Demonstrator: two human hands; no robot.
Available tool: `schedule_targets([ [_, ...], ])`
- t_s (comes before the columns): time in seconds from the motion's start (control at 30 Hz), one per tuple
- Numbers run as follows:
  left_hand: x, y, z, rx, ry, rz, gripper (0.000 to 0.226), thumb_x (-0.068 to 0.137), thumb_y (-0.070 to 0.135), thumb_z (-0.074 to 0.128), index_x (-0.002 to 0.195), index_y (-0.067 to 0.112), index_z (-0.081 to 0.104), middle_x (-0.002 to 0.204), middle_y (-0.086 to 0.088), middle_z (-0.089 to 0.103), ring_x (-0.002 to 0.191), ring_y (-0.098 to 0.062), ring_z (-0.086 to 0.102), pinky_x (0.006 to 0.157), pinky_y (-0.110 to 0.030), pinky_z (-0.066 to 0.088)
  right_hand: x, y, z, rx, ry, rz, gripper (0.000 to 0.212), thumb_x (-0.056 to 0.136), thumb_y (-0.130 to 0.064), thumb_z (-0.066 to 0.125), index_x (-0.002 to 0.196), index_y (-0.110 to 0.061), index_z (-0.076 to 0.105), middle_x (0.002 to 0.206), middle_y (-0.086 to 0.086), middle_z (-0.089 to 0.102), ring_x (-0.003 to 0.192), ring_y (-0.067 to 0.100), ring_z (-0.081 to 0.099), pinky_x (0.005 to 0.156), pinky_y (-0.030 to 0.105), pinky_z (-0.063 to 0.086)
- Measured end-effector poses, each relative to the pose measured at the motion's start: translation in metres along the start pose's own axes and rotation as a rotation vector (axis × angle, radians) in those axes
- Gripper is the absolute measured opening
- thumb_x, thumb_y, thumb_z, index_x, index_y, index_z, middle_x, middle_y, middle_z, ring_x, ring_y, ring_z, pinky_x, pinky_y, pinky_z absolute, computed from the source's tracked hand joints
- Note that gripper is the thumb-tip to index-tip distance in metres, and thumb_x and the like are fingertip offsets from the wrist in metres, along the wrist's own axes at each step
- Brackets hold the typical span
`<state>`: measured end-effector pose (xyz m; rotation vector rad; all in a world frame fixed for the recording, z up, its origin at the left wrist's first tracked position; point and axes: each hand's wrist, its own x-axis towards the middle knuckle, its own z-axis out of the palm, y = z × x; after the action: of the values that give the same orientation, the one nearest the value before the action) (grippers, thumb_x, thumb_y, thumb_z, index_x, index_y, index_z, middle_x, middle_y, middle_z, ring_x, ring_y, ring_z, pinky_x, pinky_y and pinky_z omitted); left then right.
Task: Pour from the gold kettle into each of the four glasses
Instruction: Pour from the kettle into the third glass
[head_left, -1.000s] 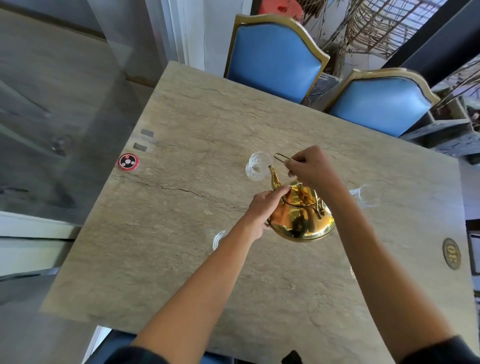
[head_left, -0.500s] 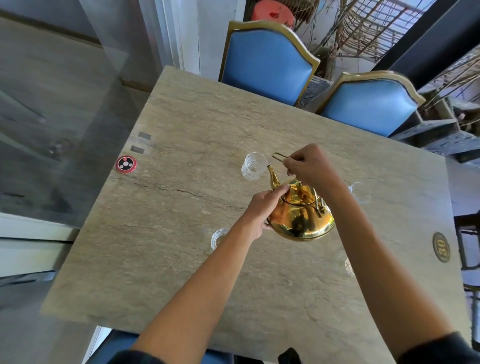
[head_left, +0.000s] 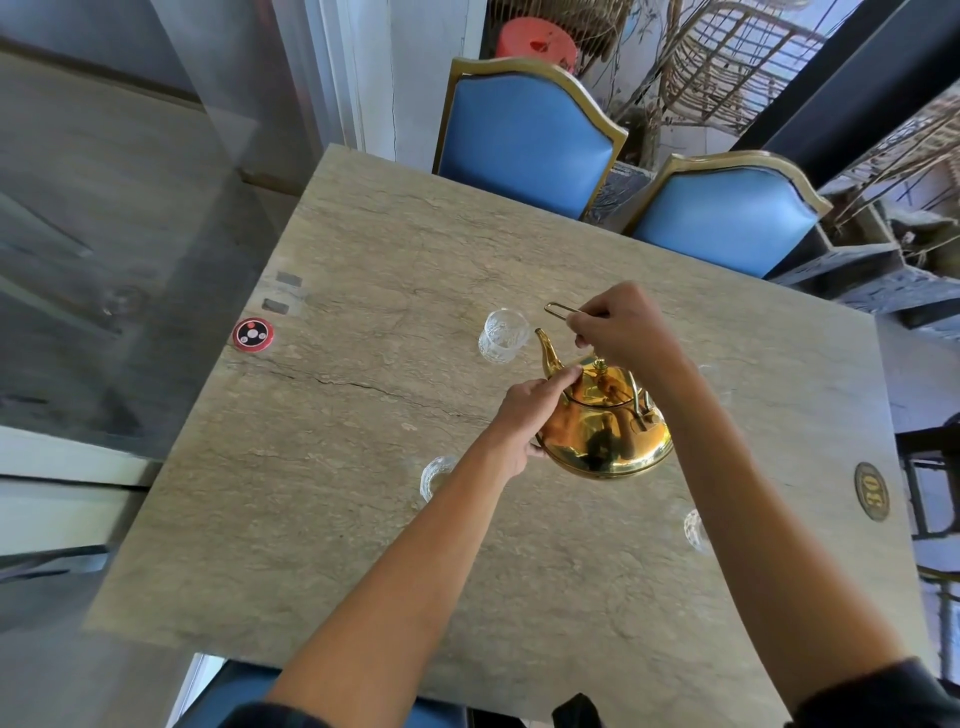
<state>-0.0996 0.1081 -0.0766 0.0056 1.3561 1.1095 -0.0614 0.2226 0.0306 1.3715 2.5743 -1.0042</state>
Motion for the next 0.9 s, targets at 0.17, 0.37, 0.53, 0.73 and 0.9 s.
schedule_targets([
  [0.17, -0.0050, 0.0020, 0.0016, -0.007, -0.006, -0.001, 0.045, 0.090, 0.062, 0.072, 0.116, 0.026, 0.062, 0.098, 0.005, 0.067, 0.091, -0.016, 0.063, 0.089, -0.049, 0.047, -0.0030, -0.0036, -0.0034, -0.006, 0.000, -0.006, 0.026, 0.094, -0.014, 0.062, 0.077, -0.002, 0.077, 0.078, 0.020, 0.076, 0.061, 0.024, 0.055, 0.061, 0.036, 0.045],
  [0.37, -0.0080, 0.0036, 0.0011, -0.009, -0.003, -0.003, 0.044, 0.090, 0.062, 0.072, 0.114, 0.027, 0.062, 0.097, 0.005, 0.067, 0.093, -0.018, 0.063, 0.089, -0.049, 0.047, -0.0029, -0.0034, -0.0038, -0.021, 0.007, -0.015, 0.027, 0.094, -0.016, 0.062, 0.079, -0.001, 0.079, 0.077, 0.017, 0.077, 0.060, 0.024, 0.057, 0.061, 0.036, 0.047],
  [0.53, -0.0094, 0.0033, 0.0022, -0.001, 0.010, -0.006, 0.051, 0.088, 0.064, 0.072, 0.120, 0.025, 0.063, 0.100, 0.003, 0.068, 0.107, -0.025, 0.064, 0.088, -0.049, 0.048, -0.0042, -0.0038, -0.0049, -0.022, 0.007, -0.026, 0.026, 0.093, -0.015, 0.062, 0.078, -0.001, 0.078, 0.068, 0.008, 0.072, 0.061, 0.023, 0.057, 0.061, 0.035, 0.047],
  [0.73, -0.0062, 0.0022, 0.0020, -0.014, 0.000, 0.002, 0.040, 0.087, 0.065, 0.073, 0.103, 0.028, 0.067, 0.103, 0.002, 0.071, 0.097, -0.018, 0.067, 0.089, -0.049, 0.051, -0.0017, -0.0031, -0.0057, -0.025, -0.006, -0.008, 0.026, 0.092, -0.017, 0.063, 0.071, -0.009, 0.075, 0.077, 0.019, 0.076, 0.063, 0.025, 0.058, 0.061, 0.037, 0.048],
  [0.9, -0.0047, 0.0025, 0.0021, -0.014, -0.005, 0.009, 0.041, 0.089, 0.065, 0.072, 0.109, 0.029, 0.065, 0.102, 0.003, 0.069, 0.092, -0.015, 0.064, 0.087, -0.049, 0.050, -0.0018, -0.0035, -0.0065, -0.019, -0.007, -0.005, 0.024, 0.093, -0.016, 0.063, 0.077, -0.005, 0.077, 0.079, 0.019, 0.076, 0.063, 0.024, 0.059, 0.061, 0.037, 0.049],
])
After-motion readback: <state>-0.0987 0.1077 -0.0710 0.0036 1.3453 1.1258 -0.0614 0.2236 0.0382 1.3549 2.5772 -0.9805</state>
